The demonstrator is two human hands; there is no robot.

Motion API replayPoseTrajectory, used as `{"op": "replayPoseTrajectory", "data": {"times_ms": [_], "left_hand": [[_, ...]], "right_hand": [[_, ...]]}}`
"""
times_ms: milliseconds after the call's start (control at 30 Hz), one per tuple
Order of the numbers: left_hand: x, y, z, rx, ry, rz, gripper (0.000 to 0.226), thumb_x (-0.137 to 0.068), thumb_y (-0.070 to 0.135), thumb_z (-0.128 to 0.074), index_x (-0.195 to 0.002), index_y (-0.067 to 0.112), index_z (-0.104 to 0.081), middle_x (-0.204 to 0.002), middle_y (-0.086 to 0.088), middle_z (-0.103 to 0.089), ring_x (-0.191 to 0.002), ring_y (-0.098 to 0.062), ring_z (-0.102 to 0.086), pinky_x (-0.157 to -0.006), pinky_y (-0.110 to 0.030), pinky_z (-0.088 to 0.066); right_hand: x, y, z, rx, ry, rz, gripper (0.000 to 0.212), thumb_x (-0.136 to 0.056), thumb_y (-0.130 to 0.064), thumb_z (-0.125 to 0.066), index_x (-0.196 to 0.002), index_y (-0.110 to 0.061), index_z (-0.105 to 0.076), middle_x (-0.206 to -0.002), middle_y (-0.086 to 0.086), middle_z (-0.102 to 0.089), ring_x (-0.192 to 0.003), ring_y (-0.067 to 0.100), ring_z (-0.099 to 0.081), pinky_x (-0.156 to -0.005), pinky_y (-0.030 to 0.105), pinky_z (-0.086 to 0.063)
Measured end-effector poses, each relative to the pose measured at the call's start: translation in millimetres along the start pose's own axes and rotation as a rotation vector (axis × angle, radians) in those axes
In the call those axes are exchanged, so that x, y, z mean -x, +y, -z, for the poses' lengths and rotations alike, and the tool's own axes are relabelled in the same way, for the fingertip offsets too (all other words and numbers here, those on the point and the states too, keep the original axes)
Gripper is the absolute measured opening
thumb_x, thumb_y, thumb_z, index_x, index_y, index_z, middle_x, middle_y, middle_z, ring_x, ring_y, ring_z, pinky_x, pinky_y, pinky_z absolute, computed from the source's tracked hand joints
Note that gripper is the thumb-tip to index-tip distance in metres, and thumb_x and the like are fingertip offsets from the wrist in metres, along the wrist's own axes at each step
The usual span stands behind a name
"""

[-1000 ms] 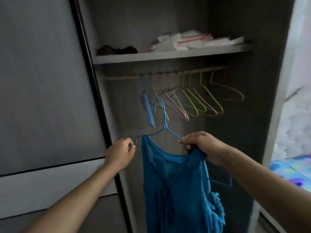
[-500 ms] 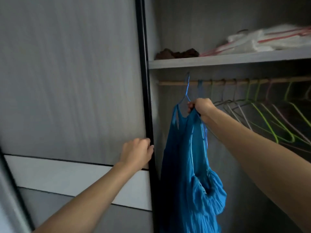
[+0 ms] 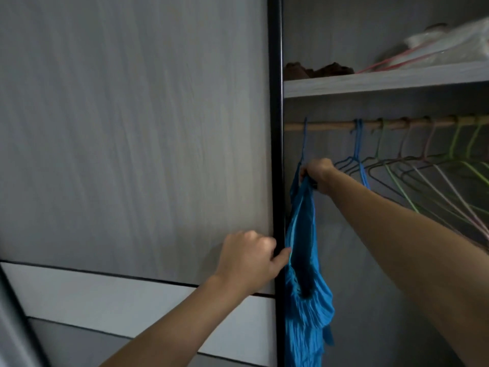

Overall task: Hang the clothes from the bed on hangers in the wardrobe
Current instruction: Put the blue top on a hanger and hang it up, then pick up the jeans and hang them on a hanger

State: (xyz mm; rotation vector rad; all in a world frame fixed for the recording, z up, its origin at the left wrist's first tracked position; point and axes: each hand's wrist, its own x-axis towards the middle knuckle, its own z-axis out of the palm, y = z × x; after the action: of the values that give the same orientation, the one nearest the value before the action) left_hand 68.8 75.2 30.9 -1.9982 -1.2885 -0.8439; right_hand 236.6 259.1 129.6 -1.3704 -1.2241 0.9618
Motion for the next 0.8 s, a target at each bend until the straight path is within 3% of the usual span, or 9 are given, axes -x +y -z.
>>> {"op": "replayPoseTrajectory", "data": {"times_ms": [100, 233, 367, 467, 533, 600, 700, 800], "left_hand": [[1.8, -2.0, -3.9, 0.047, 0.017, -0.019, 0.053, -0.083, 0.053, -0.049, -0.044, 0.018, -0.046, -0.038, 0.007, -0.046, -0.032, -0.015, -0.045, -0.033, -0.021, -0.035], [3.8, 4.8, -3.4, 0.074, 0.015, -0.001, 0.050, -0.084, 0.049, -0.050, -0.045, 0.019, -0.044, -0.039, 0.006, -0.045, -0.033, -0.015, -0.043, -0.032, -0.022, -0.034], [1.3, 29.7, -3.3, 0.109, -0.032, -0.005, 0.045, -0.083, 0.045, -0.049, -0.048, 0.017, -0.045, -0.043, 0.003, -0.050, -0.037, -0.020, -0.049, -0.034, -0.026, -0.037], [-8.3, 72.9, -3.6, 0.072, -0.103, -0.026, 0.041, -0.083, 0.046, -0.049, -0.055, 0.017, -0.052, -0.053, 0.001, -0.060, -0.050, -0.024, -0.059, -0.044, -0.028, -0.039], [-16.5, 112.6, -7.2, 0.042, -0.209, -0.027, 0.039, -0.088, 0.049, -0.045, -0.073, 0.017, -0.062, -0.074, -0.003, -0.069, -0.072, -0.028, -0.066, -0.059, -0.032, -0.044], [-21.5, 156.4, -17.2, 0.052, -0.309, -0.030, 0.039, -0.090, 0.051, -0.044, -0.090, 0.018, -0.066, -0.092, -0.006, -0.070, -0.091, -0.029, -0.065, -0.071, -0.033, -0.046], [-23.2, 234.3, -30.4, 0.135, -0.442, -0.047, 0.034, -0.089, 0.049, -0.049, -0.094, 0.020, -0.065, -0.098, -0.006, -0.068, -0.098, -0.028, -0.064, -0.079, -0.033, -0.046], [-16.7, 321.4, -39.6, 0.221, -0.545, -0.130, 0.030, -0.089, 0.048, -0.051, -0.089, 0.020, -0.065, -0.096, -0.003, -0.068, -0.095, -0.026, -0.064, -0.075, -0.031, -0.045]], "right_hand": [[-5.3, 18.5, -9.4, 0.041, -0.055, -0.007, 0.026, -0.095, -0.010, -0.052, -0.069, -0.006, -0.057, -0.050, 0.006, -0.060, -0.050, 0.019, -0.056, -0.053, 0.027, -0.040], [1.9, 25.3, 1.4, 0.058, -0.043, 0.041, 0.011, -0.089, -0.009, -0.062, -0.080, -0.005, -0.057, -0.074, 0.010, -0.065, -0.071, 0.022, -0.063, -0.065, 0.035, -0.051], [21.4, 29.0, 44.7, 0.176, 0.013, 0.158, 0.017, -0.087, -0.015, -0.065, -0.096, 0.000, -0.065, -0.083, 0.014, -0.059, -0.074, 0.024, -0.059, -0.053, 0.030, -0.050], [52.9, 32.8, 105.4, 0.399, 0.115, 0.279, 0.018, -0.085, -0.023, -0.066, -0.092, -0.007, -0.072, -0.084, 0.013, -0.068, -0.078, 0.026, -0.063, -0.069, 0.039, -0.057], [86.8, 38.9, 156.5, 0.577, 0.178, 0.356, 0.020, -0.084, -0.026, -0.064, -0.097, -0.014, -0.074, -0.093, 0.012, -0.072, -0.090, 0.026, -0.066, -0.079, 0.036, -0.054], [126.7, 50.1, 212.3, 0.724, 0.237, 0.386, 0.020, -0.085, -0.027, -0.062, -0.100, -0.019, -0.073, -0.101, 0.010, -0.072, -0.100, 0.028, -0.065, -0.079, 0.032, -0.050], [188.0, 78.4, 303.9, 0.916, 0.305, 0.305, 0.022, -0.085, -0.027, -0.057, -0.102, -0.026, -0.071, -0.106, 0.008, -0.071, -0.100, 0.031, -0.064, -0.074, 0.029, -0.045], [249.5, 115.8, 393.7, 1.038, 0.350, 0.178, 0.021, -0.084, -0.028, -0.053, -0.099, -0.027, -0.068, -0.105, 0.006, -0.069, -0.098, 0.033, -0.063, -0.075, 0.032, -0.048]]}}
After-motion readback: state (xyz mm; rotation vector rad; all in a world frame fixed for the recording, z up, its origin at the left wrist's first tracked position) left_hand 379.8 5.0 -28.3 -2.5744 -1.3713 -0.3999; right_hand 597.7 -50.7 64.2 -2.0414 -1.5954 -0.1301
